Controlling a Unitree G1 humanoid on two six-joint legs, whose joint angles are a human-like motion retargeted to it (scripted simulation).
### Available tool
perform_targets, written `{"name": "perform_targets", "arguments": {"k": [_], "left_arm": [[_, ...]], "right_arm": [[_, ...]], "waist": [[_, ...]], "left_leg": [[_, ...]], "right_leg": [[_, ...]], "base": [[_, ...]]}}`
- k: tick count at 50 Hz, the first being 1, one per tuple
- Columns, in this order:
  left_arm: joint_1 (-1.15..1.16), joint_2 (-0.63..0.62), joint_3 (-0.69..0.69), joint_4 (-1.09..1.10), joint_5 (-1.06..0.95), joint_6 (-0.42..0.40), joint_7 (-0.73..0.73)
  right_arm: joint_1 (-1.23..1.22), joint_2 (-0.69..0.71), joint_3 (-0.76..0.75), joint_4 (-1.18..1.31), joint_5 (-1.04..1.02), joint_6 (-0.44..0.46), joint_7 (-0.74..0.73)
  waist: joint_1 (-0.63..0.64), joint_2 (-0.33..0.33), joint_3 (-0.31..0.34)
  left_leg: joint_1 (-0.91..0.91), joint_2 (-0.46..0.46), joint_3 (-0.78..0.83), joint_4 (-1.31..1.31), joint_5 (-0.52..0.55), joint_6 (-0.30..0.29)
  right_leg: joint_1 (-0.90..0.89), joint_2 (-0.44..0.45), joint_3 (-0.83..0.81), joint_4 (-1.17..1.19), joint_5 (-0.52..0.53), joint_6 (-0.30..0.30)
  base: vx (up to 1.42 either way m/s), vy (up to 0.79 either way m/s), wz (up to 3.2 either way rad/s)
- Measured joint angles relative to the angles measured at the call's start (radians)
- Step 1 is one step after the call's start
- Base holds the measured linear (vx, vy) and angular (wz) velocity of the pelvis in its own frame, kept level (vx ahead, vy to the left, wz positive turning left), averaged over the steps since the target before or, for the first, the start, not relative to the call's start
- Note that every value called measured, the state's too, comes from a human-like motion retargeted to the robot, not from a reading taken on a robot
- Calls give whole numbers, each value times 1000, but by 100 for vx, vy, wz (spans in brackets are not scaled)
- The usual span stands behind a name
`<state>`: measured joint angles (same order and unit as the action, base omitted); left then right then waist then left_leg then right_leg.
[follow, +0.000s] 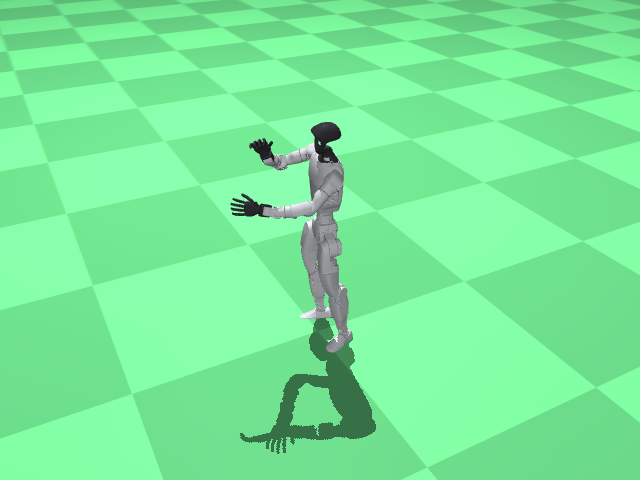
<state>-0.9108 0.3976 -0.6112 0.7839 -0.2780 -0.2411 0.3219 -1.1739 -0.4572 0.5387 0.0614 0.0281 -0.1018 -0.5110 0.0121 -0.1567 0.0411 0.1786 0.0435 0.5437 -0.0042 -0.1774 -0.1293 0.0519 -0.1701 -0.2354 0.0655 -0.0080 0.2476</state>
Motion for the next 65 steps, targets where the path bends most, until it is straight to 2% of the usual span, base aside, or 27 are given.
{"name": "perform_targets", "arguments": {"k": [2, 5, 6, 8, 12, 20, 25, 27, 31, 34, 38, 43, 47, 50, 53, 58, 60, 65], "left_arm": [[3, -7, -8, -14, 18, 6, -3], [14, -22, -2, -25, 65, 24, -22], [17, -24, 0, -27, 85, 26, -19], [25, -20, 0, -34, 119, 24, -8], [57, -5, -5, -45, 118, 21, -21], [75, -25, 15, -29, 5, 3, -17], [70, -38, -2, -52, 17, -20, -10], [75, -44, -10, -63, 40, -20, -16], [93, -49, -11, -62, 139, -7, -44], [109, -36, -1, -57, 203, 0, -61], [132, 0, 2, -67, 213, -9, -60], [114, 25, -14, -54, 188, -2, -60], [95, 4, 13, -48, 150, -6, -51], [84, -11, 18, -45, 128, -15, -39], [89, -22, 5, -48, 151, -2, -53], [112, -47, 4, -41, 202, 60, -128], [123, -50, 22, -43, 230, 66, -132], [156, -22, 37, -73, 219, 48, -126]], "right_arm": [[86, 19, 76, 63, 62, 0, 86], [169, 54, 206, 244, 22, 44, 270], [189, 74, 210, 293, 16, 45, 280], [221, 101, 177, 337, 11, 38, 245], [178, 77, 70, 229, -8, 19, 188], [-78, -16, 13, 36, 34, -24, 10], [-56, -34, 28, -17, -49, -44, -81], [-2, -59, 106, -11, -97, -39, -33], [84, -110, 317, 112, -326, -24, 181], [130, -114, 346, 215, -447, -28, 238], [100, -158, 226, 141, -462, -35, 166], [-107, -224, 168, 47, -439, 11, 44], [-196, -210, 101, 49, -426, 49, -66], [-165, -190, 67, 37, -421, 49, -124], [-94, -210, 176, 40, -465, 38, -16], [-47, -208, 545, 180, -594, -2, 397], [-10, -194, 562, 247, -613, -5, 424], [-8, -249, 371, 200, -618, 0, 332]], "waist": [[8, -4, 0], [19, -2, 0], [21, 0, 1], [23, 4, 2], [17, 5, -5], [3, -8, -18], [7, -24, -13], [13, -31, -11], [25, -34, -7], [25, -25, -4], [16, -17, -8], [7, -20, -18], [1, -19, -18], [0, -21, -11], [9, -26, -8], [34, -24, 0], [38, -16, 4], [38, -9, 2]], "left_leg": [[2, 2, 2, 2, -2, -1], [6, 7, 8, 3, -5, -3], [7, 8, 9, 4, -6, -4], [7, 9, 13, 4, -6, -4], [4, 9, 19, 2, -5, -2], [-2, 6, 21, -2, 1, -3], [-2, 6, 14, 1, -1, -4], [0, 7, 11, 3, -2, -6], [3, 10, 8, 6, -6, -14], [4, 12, 8, 8, -8, -19], [3, 14, 12, 5, -6, -20], [-1, 13, 17, 2, -4, -17], [-2, 10, 17, 2, -5, -15], [-1, 9, 14, 5, -7, -14], [3, 10, 12, 8, -10, -15], [10, 14, 14, 15, -16, -21], [11, 15, 14, 17, -17, -22], [8, 16, 16, 13, -16, -23]], "right_leg": [[1, 2, 2, 3, -1, -1], [0, 7, 7, 7, -3, -3], [-1, 8, 8, 8, -3, -3], [-3, 10, 11, 9, -2, 0], [-8, 11, 17, 5, 3, 6], [-12, 10, 20, -7, 10, 7], [-7, 8, 13, -4, 6, 9], [-4, 8, 10, -2, 3, 9], [-1, 9, 6, 6, -2, 10], [-1, 11, 5, 9, -4, 12], [-5, 14, 8, 7, -1, 14], [-11, 15, 14, 1, 3, 14], [-11, 12, 15, 0, 3, 14], [-8, 9, 13, 3, 0, 13], [-4, 8, 12, 7, -5, 12], [1, 10, 13, 16, -12, 7], [1, 11, 13, 18, -12, 7], [-2, 13, 13, 15, -9, 13]], "base": [[0, 0, 0], [0, 0, 0], [0, 0, 0], [0, 0, 0], [0, 0, 0], [0, 0, 0], [0, 0, 0], [0, 0, 0], [0, 0, 0], [0, 0, 0], [0, 0, 0], [0, 0, 0], [0, 0, 0], [0, 0, 0], [0, 0, 0], [0, 0, 0], [0, 0, 0], [0, 0, 0]]}}
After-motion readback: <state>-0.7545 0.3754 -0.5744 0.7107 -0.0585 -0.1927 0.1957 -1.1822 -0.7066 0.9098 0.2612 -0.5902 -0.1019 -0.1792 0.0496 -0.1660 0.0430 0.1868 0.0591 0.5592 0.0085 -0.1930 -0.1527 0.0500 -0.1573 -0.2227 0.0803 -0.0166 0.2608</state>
